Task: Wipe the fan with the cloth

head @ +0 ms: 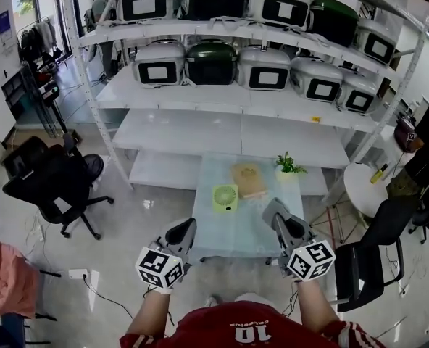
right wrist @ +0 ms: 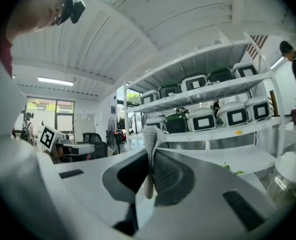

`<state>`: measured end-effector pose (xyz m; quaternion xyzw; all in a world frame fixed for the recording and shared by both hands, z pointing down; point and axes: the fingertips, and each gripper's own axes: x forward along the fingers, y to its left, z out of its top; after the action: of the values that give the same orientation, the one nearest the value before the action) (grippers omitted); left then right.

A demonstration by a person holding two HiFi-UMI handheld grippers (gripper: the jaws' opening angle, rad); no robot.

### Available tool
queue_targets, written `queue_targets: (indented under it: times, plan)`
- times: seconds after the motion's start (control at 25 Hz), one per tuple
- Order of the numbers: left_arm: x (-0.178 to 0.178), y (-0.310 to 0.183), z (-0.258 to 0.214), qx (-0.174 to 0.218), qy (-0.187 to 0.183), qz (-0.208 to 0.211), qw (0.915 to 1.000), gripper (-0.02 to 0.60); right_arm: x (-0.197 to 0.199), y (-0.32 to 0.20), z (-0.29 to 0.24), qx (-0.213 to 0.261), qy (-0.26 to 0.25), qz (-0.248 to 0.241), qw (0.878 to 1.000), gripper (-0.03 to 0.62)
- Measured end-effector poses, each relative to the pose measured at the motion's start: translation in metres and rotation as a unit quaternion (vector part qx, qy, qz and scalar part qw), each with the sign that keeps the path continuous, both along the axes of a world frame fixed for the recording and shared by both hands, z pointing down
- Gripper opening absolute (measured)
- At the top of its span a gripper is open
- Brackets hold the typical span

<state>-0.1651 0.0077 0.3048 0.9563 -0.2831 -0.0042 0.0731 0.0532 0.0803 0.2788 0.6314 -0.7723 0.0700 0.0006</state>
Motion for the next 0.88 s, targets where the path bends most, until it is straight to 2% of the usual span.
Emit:
queue_targets:
  times: [0.24,0.4,0.72,0.88]
  plan:
    - [-0.015,0.037,-0.018,0.021,0.009,-0.008,0.9997,-0.002,0.005,0.03,-0.028,0.023,-0.012,-0.026,0.999,0.014]
    - [-0.013,0.07,-0.036,0.027,0.025,-0.017,0.9992,-0.002,0.013,0.068,-0.046,0.033,0.002,-0.032,0.999,0.014]
    - [0.05,0.164,-0.059,0.047,0.052,-0.009,0.9975,0.0,0.056,0.172,-0.063,0.06,0.01,0.008,0.998,0.014]
    - [0.07,0.217,-0.065,0.064,0.036,-0.004,0.9973,0.0,0.074,0.213,-0.063,0.068,-0.008,0.015,0.998,0.015]
